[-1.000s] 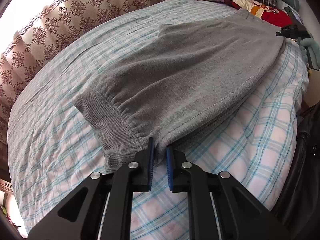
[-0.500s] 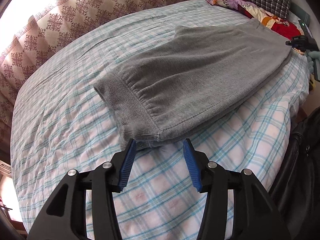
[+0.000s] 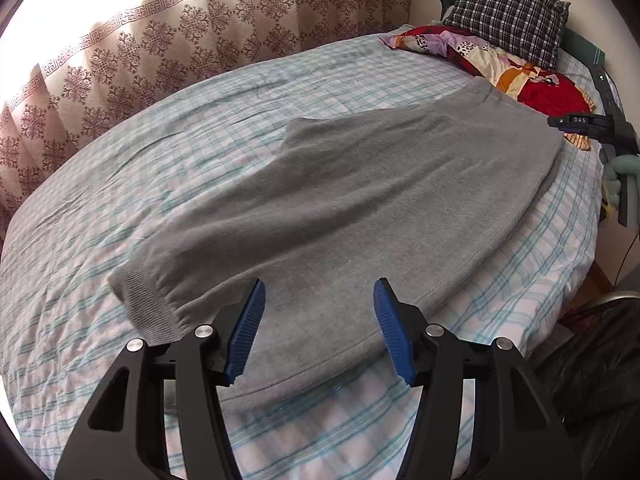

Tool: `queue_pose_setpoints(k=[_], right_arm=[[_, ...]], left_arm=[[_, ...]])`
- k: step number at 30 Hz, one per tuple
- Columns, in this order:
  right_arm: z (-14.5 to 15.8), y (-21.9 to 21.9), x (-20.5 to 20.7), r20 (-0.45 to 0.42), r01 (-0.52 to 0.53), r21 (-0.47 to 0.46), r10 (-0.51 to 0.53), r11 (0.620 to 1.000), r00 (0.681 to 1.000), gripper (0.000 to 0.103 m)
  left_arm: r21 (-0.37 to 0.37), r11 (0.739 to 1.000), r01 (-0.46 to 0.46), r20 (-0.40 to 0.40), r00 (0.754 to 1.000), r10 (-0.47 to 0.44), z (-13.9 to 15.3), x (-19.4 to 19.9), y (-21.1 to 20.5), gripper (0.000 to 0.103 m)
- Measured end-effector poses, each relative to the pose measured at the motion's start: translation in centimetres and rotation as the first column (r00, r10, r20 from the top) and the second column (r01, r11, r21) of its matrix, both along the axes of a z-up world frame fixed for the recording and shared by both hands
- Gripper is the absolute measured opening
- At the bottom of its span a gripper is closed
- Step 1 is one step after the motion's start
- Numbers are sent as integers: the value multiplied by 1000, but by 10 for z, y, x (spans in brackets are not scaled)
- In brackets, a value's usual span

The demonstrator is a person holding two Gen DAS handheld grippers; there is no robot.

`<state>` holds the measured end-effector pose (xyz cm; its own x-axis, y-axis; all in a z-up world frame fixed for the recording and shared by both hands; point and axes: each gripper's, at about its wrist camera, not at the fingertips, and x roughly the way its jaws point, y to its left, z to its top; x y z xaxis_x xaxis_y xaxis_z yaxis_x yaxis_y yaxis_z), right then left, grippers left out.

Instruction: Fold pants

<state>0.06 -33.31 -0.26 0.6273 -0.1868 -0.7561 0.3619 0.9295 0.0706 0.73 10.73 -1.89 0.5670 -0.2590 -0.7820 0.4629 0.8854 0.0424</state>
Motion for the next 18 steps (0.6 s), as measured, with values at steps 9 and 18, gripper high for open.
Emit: queue_pose_setpoints(k=[9, 18], right_arm=[[-41, 96, 4, -199, -352, -7, 344, 936, 918, 39], [-54, 110, -12, -264, -394, -67, 365, 916, 893, 42]], left_arm=[[-10, 1000, 6, -103, 995, -7, -45, 1, -28, 58], [-26, 1000, 6, -149, 989, -10, -61, -6, -20, 58]])
